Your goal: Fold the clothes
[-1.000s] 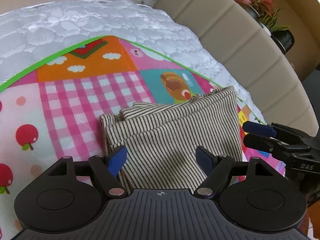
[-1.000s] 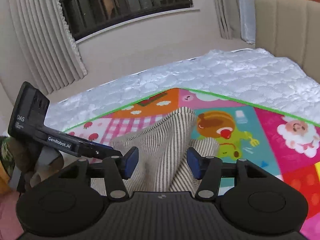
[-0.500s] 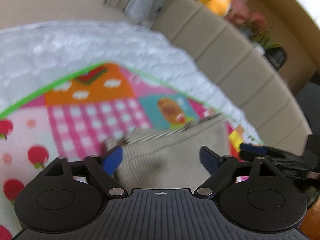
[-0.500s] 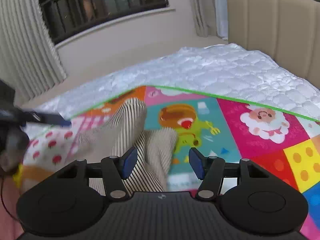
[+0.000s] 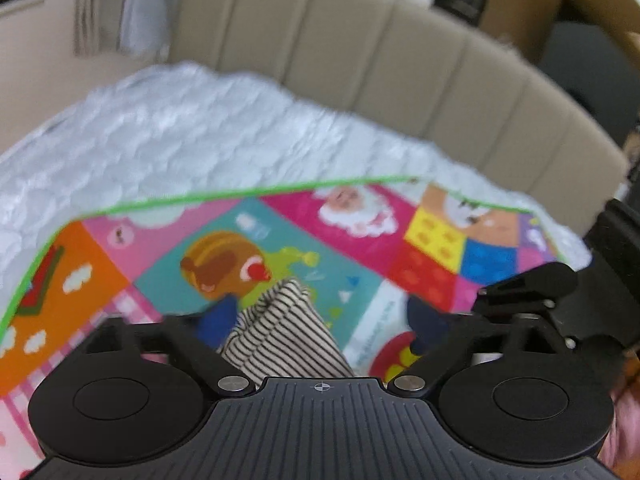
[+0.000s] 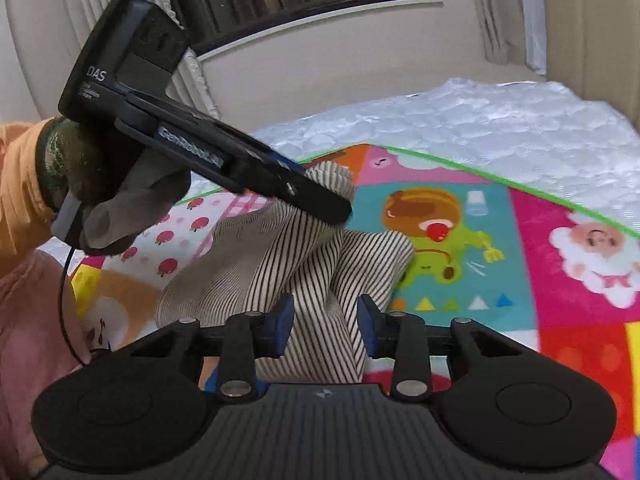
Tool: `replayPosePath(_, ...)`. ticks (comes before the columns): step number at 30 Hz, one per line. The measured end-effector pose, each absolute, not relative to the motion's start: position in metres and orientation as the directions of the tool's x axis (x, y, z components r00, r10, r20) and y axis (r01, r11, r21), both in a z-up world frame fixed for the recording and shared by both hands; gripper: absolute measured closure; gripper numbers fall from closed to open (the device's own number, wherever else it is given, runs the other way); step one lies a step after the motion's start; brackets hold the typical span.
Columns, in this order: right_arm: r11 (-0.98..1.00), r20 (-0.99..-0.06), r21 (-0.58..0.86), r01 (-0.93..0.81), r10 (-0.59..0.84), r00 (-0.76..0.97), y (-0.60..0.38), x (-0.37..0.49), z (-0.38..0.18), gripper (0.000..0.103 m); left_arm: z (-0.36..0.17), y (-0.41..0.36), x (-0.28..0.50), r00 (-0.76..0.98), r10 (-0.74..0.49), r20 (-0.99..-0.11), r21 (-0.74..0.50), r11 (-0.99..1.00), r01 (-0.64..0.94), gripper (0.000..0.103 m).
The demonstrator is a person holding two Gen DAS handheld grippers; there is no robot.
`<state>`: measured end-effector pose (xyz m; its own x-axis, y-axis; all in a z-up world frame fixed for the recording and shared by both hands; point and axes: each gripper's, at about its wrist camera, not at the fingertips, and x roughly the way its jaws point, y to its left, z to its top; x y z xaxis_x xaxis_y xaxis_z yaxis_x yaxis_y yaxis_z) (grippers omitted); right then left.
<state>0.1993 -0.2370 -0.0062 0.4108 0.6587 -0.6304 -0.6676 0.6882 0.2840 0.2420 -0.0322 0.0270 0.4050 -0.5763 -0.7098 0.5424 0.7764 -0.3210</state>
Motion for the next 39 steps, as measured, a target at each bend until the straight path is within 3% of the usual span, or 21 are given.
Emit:
replayPosePath(2,0.668,-0.622,0.294,-0.684,0.677,0.393,-0.232,0.203,-0.015,0.063,0.019,-0.041,0.256,0.371,-0.548,-0.75,-0.325,0.794,0.515,0.045)
replayPosePath(5,0.658,-0.601,0.348,-0.668,0.703,0.38,-0.232,0.205,-0.029,0.063,0.012,-0.043,0.263,0.331,-0.52,-0.788,-0.331,0.81,0.484,0.077)
replayPosePath(8,0.657,-0.585,0.371,-0.656,0.714,0.384,-0.239,0.203,-0.031,0.06,0.018,-0.038,0.256,0.35,-0.515,-0.782,-0.351,0.829,0.435,0.085)
replayPosePath(16,0.617,-0.53,0.338,-0.711,0.749,0.397,-0.23,0.193,-0.013,0.06,0.054,-0.008,0.217,0.43,-0.533,-0.729,-0.36,0.832,0.422,0.09)
replayPosePath(18,0.602,-0.538,0.313,-0.735,0.75,0.386,-0.222,0.193,-0.012,0.056,0.062,-0.001,0.209,0.434,-0.542,-0.72,-0.364,0.827,0.429,0.091)
replayPosePath(20,0.598,-0.55,0.318,-0.735,0.748,0.371,-0.218,0.198,-0.014,0.042,0.069,0.002,0.202,0.434,-0.547,-0.716,-0.353,0.82,0.451,0.091)
replayPosePath(22,0.592,-0.554,0.396,-0.702,0.764,0.331,-0.218,0.207,-0.02,0.042,0.074,0.002,0.196,0.431,-0.55,-0.715,-0.34,0.813,0.473,0.091)
replayPosePath(26,0.562,-0.523,0.469,-0.682,0.798,0.299,-0.224,0.203,-0.015,0.088,0.076,-0.001,0.195,0.439,-0.543,-0.716,-0.315,0.812,0.491,0.091)
replayPosePath(29,0.564,-0.501,0.492,-0.663,0.806,0.313,-0.236,0.196,-0.004,0.098,0.077,-0.006,0.205,0.466,-0.531,-0.708,-0.287,0.818,0.498,0.09)
replayPosePath(34,0.693,-0.568,0.497,-0.522,0.715,0.408,-0.26,0.219,-0.024,0.103,0.069,-0.024,0.233,0.491,-0.523,-0.697,-0.23,0.811,0.537,0.09)
replayPosePath(39,0.76,-0.634,0.426,-0.491,0.638,0.438,-0.266,0.218,-0.042,0.1,0.022,-0.033,0.276,0.504,-0.468,-0.726,-0.221,0.852,0.474,0.089)
